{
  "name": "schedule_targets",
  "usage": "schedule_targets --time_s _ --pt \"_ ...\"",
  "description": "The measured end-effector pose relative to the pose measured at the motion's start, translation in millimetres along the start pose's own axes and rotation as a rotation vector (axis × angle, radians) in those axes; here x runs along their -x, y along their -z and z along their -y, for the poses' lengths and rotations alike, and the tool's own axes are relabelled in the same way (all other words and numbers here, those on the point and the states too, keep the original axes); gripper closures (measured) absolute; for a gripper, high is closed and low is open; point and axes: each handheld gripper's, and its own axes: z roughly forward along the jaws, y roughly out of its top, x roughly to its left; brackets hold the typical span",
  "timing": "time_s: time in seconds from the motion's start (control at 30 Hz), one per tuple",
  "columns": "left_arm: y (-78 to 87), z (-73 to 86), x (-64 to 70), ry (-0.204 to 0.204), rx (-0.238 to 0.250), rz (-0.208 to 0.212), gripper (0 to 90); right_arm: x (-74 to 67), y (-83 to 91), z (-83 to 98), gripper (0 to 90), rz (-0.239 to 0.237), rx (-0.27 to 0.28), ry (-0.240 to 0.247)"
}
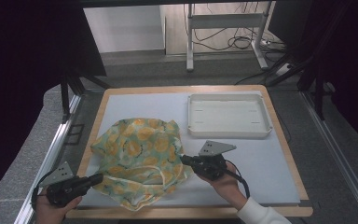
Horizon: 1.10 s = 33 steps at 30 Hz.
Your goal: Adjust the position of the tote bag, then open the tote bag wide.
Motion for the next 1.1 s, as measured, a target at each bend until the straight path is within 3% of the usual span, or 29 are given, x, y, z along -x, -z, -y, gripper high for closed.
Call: schedule_targets --time_s 0.4,0.67,0.9,1.1 --pt "14.0 -9.9 -0.2 -0.004 0.083 -0.010 88.6 1.6 19.4 -22.5 89.2 0.023 0.080 0.028" --pt "18.3 -16.7 -1.5 -0.008 0.119 -0.017 88.6 5.4 20.3 -17.5 89.1 0.021 0.033 0.028" --pt "21.6 -25.1 -11.3 0.016 0.161 -0.018 88.9 12.3 15.7 -19.1 89.2 0.020 0.039 0.008" --pt "19.0 -29.1 -13.2 0.014 0.161 -0.022 89.0 17.0 13.4 -19.9 89.0 0.025 0.033 0.010"
